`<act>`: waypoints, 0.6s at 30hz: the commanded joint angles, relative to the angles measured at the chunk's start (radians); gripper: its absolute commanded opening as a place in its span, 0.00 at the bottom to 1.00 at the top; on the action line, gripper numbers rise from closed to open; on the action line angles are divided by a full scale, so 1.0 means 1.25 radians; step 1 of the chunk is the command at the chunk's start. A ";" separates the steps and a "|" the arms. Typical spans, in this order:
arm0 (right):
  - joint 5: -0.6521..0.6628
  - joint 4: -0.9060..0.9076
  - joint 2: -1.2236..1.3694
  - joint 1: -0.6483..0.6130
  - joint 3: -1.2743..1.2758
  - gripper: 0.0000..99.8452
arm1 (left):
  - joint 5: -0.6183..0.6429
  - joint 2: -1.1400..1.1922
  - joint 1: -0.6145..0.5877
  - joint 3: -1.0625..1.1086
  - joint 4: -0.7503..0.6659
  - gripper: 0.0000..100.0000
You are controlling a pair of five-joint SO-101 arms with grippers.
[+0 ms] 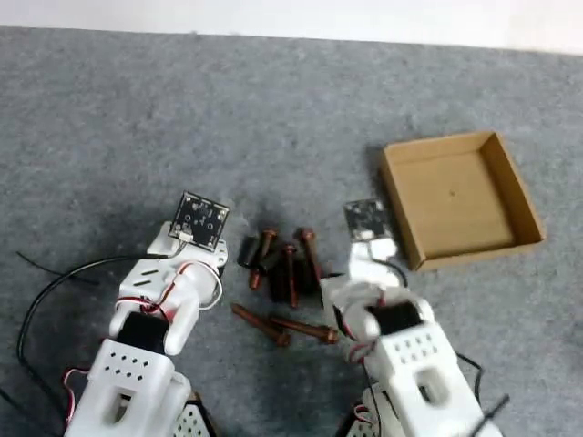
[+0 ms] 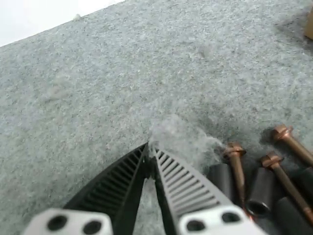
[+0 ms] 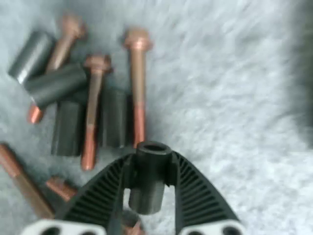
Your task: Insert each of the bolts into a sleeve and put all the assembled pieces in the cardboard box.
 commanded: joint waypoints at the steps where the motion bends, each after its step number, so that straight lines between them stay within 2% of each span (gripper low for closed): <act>1: 0.010 -0.012 -0.212 0.024 0.052 0.00 | 0.001 0.026 -0.009 0.003 -0.050 0.01; 5: 0.011 -0.010 -0.388 0.024 0.136 0.00 | 0.001 0.164 0.001 -0.064 -0.055 0.01; 11: 0.069 -0.009 -0.536 0.024 0.217 0.00 | 0.001 0.409 0.080 -0.179 -0.058 0.01; 18: 0.070 -0.009 -0.558 0.024 0.229 0.00 | 0.017 0.449 0.164 -0.198 -0.110 0.01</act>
